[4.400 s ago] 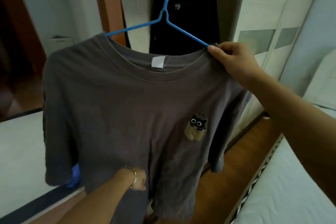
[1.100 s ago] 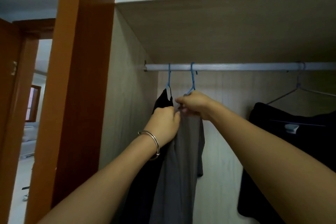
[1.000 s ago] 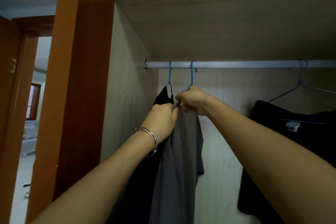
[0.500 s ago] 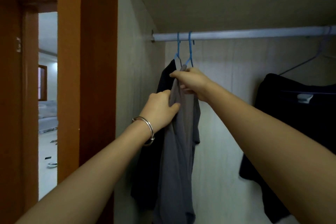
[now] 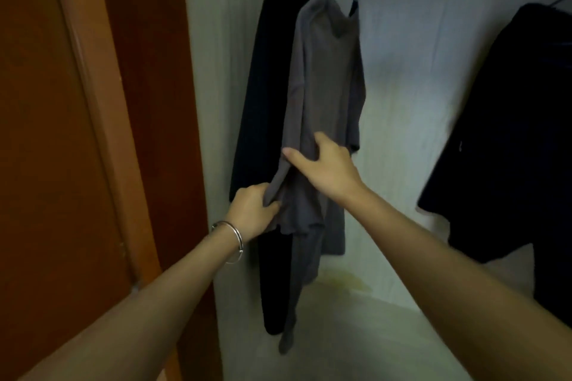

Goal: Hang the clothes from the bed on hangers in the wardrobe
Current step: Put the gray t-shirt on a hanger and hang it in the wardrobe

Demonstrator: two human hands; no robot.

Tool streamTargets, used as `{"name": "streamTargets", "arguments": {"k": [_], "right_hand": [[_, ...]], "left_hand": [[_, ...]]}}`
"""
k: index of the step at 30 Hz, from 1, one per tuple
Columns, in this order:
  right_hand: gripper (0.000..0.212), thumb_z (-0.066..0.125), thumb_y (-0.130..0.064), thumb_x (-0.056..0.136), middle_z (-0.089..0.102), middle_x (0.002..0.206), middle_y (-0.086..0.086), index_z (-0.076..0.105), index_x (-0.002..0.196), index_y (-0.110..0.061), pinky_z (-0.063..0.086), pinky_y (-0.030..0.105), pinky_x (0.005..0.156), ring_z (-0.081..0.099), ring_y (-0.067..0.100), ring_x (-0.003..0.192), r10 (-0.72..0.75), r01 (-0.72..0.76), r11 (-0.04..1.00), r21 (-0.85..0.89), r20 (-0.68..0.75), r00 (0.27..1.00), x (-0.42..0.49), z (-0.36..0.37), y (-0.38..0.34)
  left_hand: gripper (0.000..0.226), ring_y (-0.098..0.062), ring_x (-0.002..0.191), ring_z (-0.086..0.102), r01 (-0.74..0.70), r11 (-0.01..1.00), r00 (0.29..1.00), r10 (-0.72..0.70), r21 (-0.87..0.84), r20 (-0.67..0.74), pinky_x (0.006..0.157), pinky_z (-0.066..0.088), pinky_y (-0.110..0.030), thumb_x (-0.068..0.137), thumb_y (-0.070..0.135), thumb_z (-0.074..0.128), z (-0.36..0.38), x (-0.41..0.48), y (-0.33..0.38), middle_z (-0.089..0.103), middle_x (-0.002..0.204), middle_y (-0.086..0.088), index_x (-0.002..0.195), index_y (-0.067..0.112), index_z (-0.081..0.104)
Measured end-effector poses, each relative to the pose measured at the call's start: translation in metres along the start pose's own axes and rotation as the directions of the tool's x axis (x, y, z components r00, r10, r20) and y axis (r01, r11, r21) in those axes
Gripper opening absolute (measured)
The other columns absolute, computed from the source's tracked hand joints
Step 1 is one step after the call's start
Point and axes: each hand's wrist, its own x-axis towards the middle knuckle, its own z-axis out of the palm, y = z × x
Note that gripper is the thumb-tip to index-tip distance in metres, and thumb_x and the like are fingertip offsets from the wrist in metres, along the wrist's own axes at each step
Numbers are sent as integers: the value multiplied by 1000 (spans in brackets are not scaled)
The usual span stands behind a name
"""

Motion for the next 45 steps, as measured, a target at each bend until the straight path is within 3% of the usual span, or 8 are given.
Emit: {"name": "streamTargets", "arguments": {"k": [7, 11, 17, 21, 27, 31, 37, 45], "right_hand": [[25, 63, -43, 82, 58, 81, -8, 51, 93, -24, 44, 29, 74, 59, 18, 91, 223, -236, 972, -13, 377, 899, -122, 84, 118], [46, 60, -38, 86, 61, 111, 1, 53, 124, -14, 44, 25, 84, 59, 20, 109, 377, -242, 925, -292, 785, 491, -239, 135, 185], [9, 56, -28, 88, 59, 86, -4, 57, 80, -24, 37, 20, 72, 56, 10, 84, 385, -79, 921, -381, 921, 51, -342, 175, 208], [46, 52, -35, 91, 51, 134, 3, 47, 133, -15, 40, 26, 101, 50, 16, 121, 438, -64, 890, -452, 884, -162, -353, 214, 183], [42, 49, -24, 95, 49, 136, 10, 45, 132, -6, 36, 18, 88, 49, 19, 122, 419, 32, 906, -421, 888, -186, -348, 300, 130], [34, 50, -25, 94, 52, 126, 8, 52, 125, -12, 38, 23, 91, 50, 16, 109, 395, 123, 918, -378, 902, -174, -331, 361, 85], [31, 54, -27, 91, 62, 107, 6, 63, 110, -4, 44, 26, 85, 57, 16, 95, 295, 145, 950, -278, 949, -115, -302, 450, 12], [8, 54, -27, 91, 56, 95, -1, 54, 94, -20, 42, 25, 77, 53, 14, 88, 316, 298, 923, -244, 922, -224, -274, 597, -70]], "left_hand": [[29, -23, 101, 63, 408, 913, 908, -403, -20, 111, 81, 45, -24, 89, 18, 54, 64, -129, -77, 67, 110, -12, 114, 6, 58], [31, -22, 95, 65, 671, 738, 704, -664, 70, 253, 72, 44, -21, 82, 20, 40, 90, -283, -143, 69, 102, -7, 83, 36, 67], [19, -14, 98, 62, 921, 364, 332, -919, 137, 211, 80, 42, -22, 90, 17, 50, 73, -474, -164, 68, 106, -2, 96, 23, 67], [14, -25, 94, 66, 994, 108, 106, -981, 4, 160, 80, 45, -29, 89, 16, 54, 67, -548, -173, 71, 101, -12, 82, 23, 63], [20, -29, 82, 66, 945, -174, -127, -976, -276, 178, 87, 49, -38, 87, 10, 55, 49, -587, -214, 67, 83, -8, 75, 23, 63], [23, -25, 90, 57, 850, -260, -196, -963, -457, 185, 90, 47, -36, 91, 14, 51, 22, -589, -260, 62, 98, -14, 105, 1, 62], [11, -23, 81, 59, 712, -266, -269, -958, -650, 97, 68, 45, -35, 88, 17, 55, -35, -574, -302, 63, 84, -6, 95, 13, 62], [14, -18, 65, 52, 481, -395, -471, -870, -783, 149, 63, 37, -29, 60, 32, 60, -63, -595, -361, 55, 53, 4, 55, 20, 55]]}}
